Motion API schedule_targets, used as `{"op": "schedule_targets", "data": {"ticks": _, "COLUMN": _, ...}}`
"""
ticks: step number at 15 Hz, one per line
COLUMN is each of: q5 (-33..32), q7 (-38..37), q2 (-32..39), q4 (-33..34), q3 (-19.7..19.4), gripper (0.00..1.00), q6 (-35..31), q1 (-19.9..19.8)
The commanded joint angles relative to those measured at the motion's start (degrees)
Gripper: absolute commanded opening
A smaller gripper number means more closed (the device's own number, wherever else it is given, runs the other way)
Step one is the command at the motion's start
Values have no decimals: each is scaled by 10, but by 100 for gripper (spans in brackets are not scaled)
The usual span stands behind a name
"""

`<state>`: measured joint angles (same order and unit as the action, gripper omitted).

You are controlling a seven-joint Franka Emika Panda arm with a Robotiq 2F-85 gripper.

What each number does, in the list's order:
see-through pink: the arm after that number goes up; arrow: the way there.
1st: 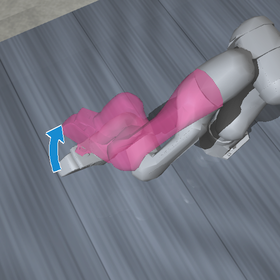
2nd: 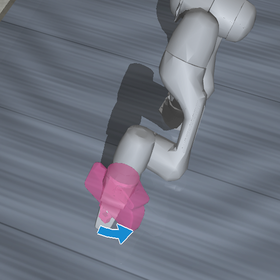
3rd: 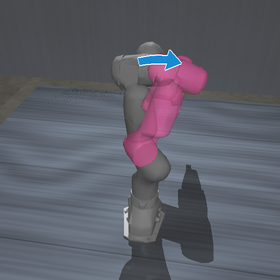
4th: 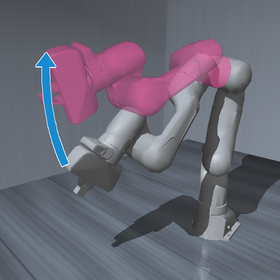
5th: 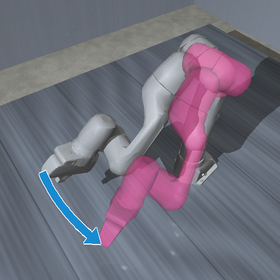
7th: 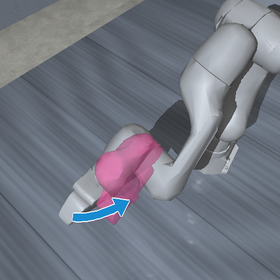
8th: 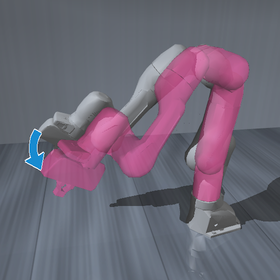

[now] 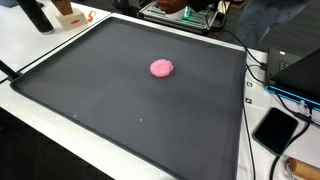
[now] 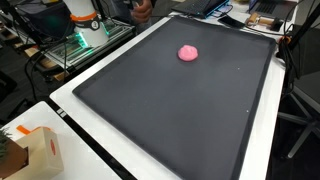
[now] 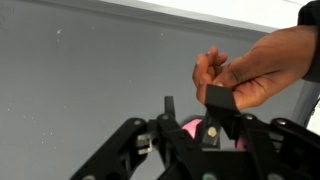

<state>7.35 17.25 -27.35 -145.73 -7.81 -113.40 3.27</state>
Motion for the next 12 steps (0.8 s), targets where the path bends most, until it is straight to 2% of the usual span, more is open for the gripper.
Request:
{"op": "schedule_targets", "data": {"ticks": 1, "q5": 0, "q7": 1, "q2": -1, "q4": 0, "q3": 10, "gripper": 19, "q6": 0, "q1": -7}}
{"op": "schedule_targets", "data": {"ticks": 3, "q5": -1, "q7": 0, "q2": -1, "q4": 0, "q3": 13, "gripper": 4, "q6": 0, "q1": -7}}
{"op": "schedule_targets", "data": {"ticks": 4, "q5": -2, "q7": 1, "q2": -1, "q4": 0, "q3": 14, "gripper": 0, "q6": 0, "q1": -7}}
{"op": "schedule_targets", "data": {"ticks": 7, "q5": -4, "q7": 5, "q2": -3, "q4": -3, "q3": 15, "gripper": 4, "q6": -4, "q1": -8}}
{"op": "schedule_targets", "data": {"ticks": 8, "q5": 2, "q7": 2, "q2": 0, "q4": 2, "q3": 16, "gripper": 15, "q6": 1, "q1": -5}}
{"op": "schedule_targets", "data": {"ticks": 12, "q5": 2, "q7": 2, "q2": 0, "q4": 2, "q3": 16, "gripper": 15, "q6": 1, "q1": -6}}
